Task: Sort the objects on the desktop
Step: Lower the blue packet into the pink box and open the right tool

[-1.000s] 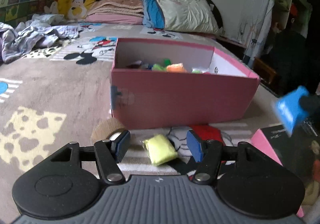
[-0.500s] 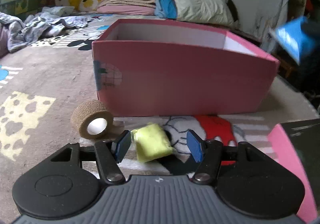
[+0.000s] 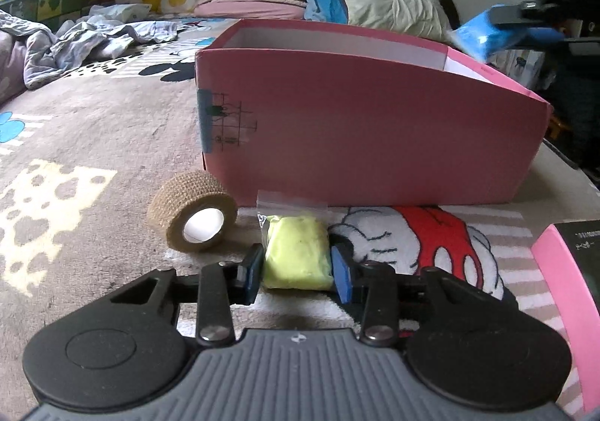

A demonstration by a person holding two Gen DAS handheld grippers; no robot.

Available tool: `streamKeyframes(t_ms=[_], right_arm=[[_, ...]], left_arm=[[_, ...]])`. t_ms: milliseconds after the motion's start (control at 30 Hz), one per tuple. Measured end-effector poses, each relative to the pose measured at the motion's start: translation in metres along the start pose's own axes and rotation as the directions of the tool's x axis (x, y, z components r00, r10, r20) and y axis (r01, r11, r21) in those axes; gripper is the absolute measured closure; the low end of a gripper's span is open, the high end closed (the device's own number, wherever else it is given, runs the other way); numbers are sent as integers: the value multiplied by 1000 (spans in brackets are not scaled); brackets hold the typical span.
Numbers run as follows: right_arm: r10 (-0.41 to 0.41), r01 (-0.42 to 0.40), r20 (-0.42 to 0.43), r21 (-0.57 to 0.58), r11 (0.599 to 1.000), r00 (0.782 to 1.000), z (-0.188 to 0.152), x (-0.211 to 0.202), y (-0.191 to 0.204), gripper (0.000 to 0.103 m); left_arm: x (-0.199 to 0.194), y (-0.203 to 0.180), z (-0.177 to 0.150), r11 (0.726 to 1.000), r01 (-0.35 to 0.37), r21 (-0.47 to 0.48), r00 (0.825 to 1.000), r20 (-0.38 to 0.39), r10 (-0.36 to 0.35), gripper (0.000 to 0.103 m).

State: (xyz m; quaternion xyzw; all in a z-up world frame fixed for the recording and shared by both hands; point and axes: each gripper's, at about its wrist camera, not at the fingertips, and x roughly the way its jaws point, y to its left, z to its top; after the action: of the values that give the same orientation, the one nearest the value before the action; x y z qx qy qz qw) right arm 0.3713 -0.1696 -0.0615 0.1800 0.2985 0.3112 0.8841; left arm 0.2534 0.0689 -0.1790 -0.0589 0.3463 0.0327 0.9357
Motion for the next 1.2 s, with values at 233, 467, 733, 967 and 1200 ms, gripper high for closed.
streamKeyframes(t_ms=[233, 467, 733, 967, 1200], right_arm=[[-40, 41, -37, 20, 999, 999, 9, 30, -9, 85], [-78, 81, -76, 41, 996, 994, 17, 55, -15, 85], [-117, 124, -111, 56, 991, 987, 26, 79, -20, 71], [-133, 132, -49, -18, 991, 990, 23, 54, -1, 39], [-38, 38, 1, -12, 999, 999, 2, -2, 17, 32]], left_arm=[[-1, 4, -4, 1000, 16, -12, 1000, 12, -16, 67], [-2, 6, -6, 999, 26, -27, 1000, 18, -25, 67], [0, 7, -6, 999, 29, -28, 999, 16, -28, 67], [0, 7, -5, 999, 29, -24, 1000, 12, -29, 67], [-4, 8, 1, 999, 38, -26, 999, -10, -39, 68]])
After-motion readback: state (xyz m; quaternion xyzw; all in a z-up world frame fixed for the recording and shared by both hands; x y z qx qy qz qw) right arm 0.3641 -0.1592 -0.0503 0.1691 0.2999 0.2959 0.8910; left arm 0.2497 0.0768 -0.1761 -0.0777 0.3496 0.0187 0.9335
